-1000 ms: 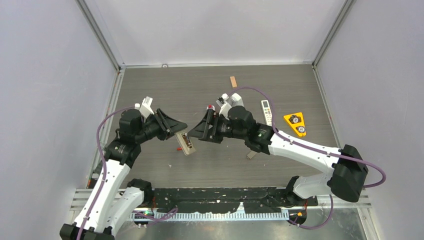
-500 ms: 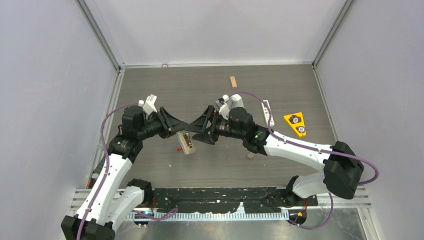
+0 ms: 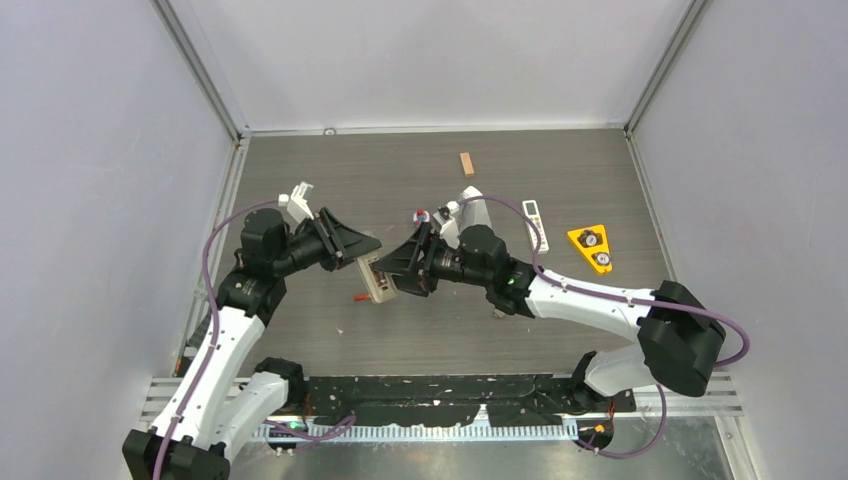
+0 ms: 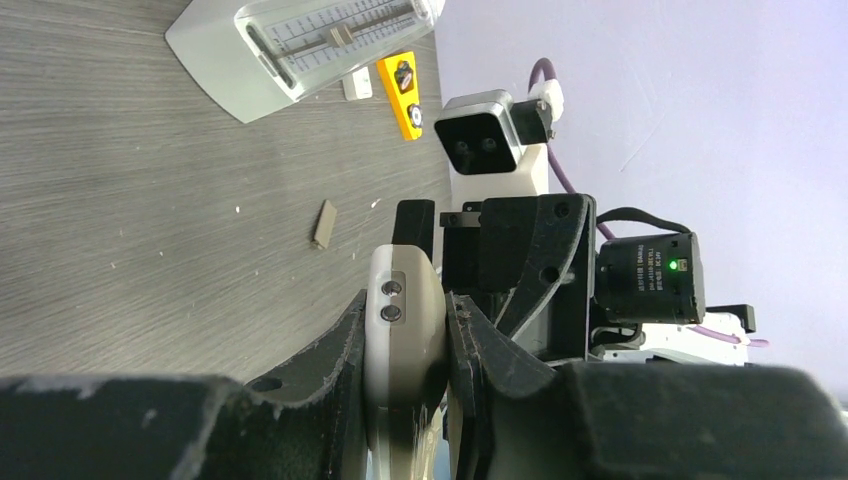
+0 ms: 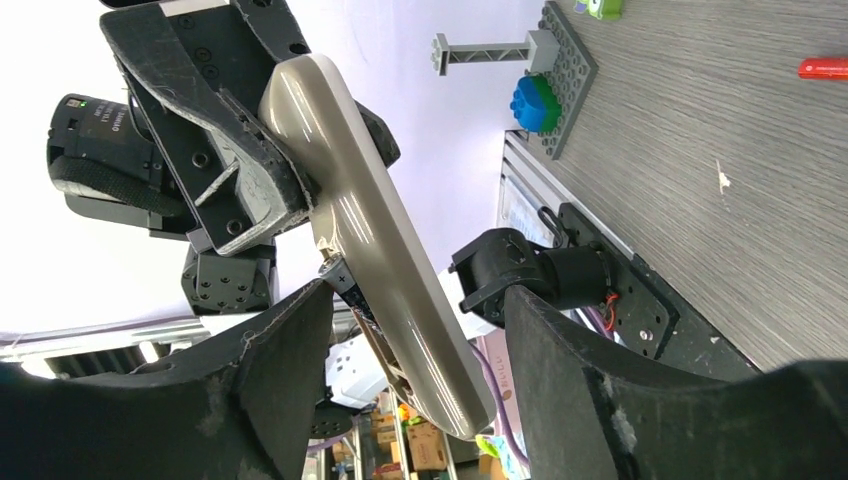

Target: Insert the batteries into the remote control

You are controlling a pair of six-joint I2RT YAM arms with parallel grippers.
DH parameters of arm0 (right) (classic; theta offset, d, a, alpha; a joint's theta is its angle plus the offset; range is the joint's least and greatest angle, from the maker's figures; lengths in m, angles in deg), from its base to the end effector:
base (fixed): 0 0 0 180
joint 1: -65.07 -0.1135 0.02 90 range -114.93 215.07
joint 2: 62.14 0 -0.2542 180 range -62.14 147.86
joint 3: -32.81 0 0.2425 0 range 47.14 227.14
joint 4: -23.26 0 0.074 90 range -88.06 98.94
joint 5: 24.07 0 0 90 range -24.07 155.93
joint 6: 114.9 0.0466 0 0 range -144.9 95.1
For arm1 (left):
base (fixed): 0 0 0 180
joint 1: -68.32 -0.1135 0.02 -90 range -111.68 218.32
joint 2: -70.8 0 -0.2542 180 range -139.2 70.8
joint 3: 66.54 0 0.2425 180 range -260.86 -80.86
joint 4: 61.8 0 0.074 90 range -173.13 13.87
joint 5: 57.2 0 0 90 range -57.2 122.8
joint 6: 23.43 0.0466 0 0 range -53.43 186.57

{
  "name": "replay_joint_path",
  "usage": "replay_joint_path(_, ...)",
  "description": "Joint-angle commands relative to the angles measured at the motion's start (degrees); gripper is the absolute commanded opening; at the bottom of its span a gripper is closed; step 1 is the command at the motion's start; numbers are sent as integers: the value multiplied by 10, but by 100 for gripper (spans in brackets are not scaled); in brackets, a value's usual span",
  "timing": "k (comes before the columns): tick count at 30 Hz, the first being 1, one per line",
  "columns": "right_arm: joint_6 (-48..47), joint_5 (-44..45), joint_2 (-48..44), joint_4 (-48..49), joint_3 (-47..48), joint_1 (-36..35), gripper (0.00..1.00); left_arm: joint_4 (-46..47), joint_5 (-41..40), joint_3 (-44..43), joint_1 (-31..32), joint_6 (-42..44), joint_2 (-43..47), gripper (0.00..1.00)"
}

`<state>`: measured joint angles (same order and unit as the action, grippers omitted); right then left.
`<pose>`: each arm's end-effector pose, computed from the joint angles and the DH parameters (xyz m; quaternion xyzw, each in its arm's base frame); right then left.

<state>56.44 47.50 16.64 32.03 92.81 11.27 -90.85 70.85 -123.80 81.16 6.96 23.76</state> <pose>0.1751 0.2641 0.2642 0.0800 0.7590 0.6332 0.1287 0.1791 -0.0703 0.3068 -0.1310 0.7810 -0.5390 0.2871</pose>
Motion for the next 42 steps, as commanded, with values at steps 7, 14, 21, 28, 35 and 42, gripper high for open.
replay_joint_path(7,25,-10,-1,81,-5,3,75,53,28,-2,-2,-19,3,0)
replay_joint_path(14,24,-11,-1,77,4,6,82,55,31,-2,-2,-21,2,0)
replay_joint_path(21,44,-15,23,96,12,10,77,57,42,-4,-1,-20,4,0)
replay_joint_path(28,56,-21,28,120,7,11,74,78,53,5,-1,-19,6,0)
replay_joint_path(35,55,-33,32,143,-8,12,65,112,51,7,-1,-52,7,0)
replay_joint_path(42,61,-40,27,180,-33,12,60,134,50,7,-2,-72,10,0)
